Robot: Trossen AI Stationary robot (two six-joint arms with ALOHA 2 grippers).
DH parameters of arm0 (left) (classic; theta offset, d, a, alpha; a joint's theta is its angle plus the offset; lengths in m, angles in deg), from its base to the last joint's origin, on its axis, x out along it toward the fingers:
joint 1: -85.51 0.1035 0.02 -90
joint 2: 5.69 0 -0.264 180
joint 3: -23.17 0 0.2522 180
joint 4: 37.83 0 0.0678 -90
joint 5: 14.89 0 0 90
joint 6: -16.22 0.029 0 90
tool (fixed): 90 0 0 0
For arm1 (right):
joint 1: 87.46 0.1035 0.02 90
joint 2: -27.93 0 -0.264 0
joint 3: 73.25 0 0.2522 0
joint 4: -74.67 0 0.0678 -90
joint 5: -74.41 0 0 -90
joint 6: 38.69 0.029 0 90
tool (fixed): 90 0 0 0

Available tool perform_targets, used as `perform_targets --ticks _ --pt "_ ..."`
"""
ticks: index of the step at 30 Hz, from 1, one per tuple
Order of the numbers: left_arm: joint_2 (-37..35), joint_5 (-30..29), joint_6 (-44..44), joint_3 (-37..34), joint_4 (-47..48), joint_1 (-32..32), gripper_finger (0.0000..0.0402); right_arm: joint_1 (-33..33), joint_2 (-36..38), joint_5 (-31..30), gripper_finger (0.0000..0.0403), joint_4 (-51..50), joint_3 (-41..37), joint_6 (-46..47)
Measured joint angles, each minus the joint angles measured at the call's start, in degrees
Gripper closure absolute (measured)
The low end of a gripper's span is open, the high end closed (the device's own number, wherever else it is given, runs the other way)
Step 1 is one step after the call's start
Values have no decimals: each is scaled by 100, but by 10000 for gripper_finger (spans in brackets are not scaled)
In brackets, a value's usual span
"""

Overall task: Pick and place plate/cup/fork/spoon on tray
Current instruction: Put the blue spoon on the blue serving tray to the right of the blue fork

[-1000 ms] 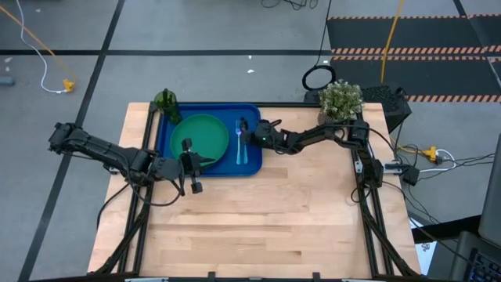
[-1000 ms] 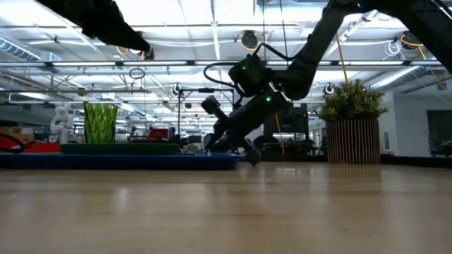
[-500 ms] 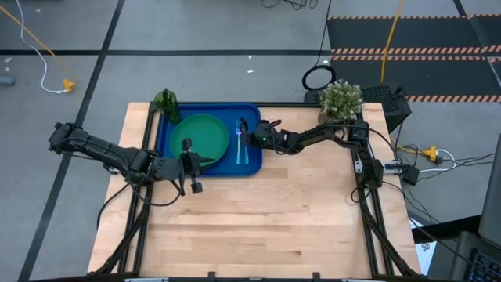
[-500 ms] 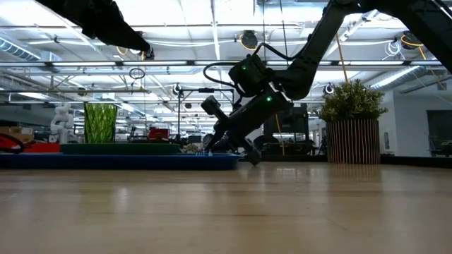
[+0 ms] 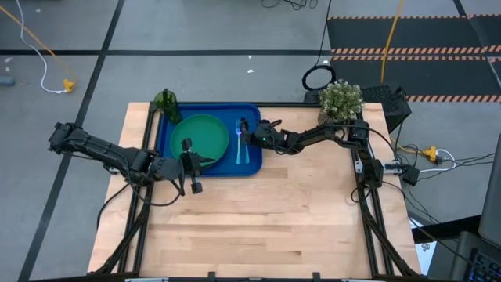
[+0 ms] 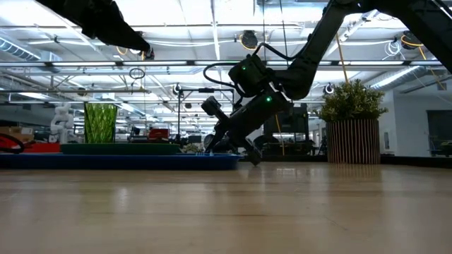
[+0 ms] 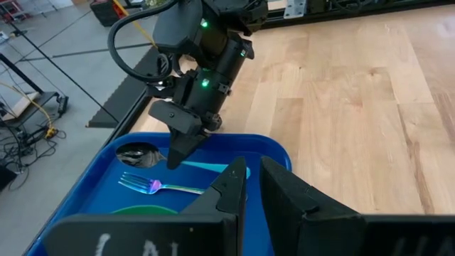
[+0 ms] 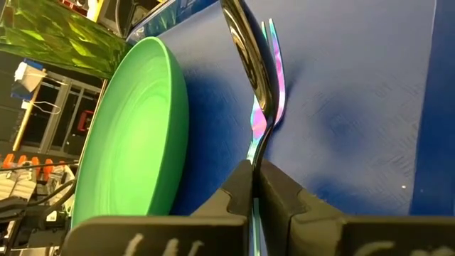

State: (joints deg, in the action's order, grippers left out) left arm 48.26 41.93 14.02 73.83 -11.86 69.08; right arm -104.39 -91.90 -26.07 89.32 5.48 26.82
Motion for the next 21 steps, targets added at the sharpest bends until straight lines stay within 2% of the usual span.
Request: perform_targets --ticks 21 --pt "0 18 -28 0 2 0 357 -31 0 10 399 -166 0 -26"
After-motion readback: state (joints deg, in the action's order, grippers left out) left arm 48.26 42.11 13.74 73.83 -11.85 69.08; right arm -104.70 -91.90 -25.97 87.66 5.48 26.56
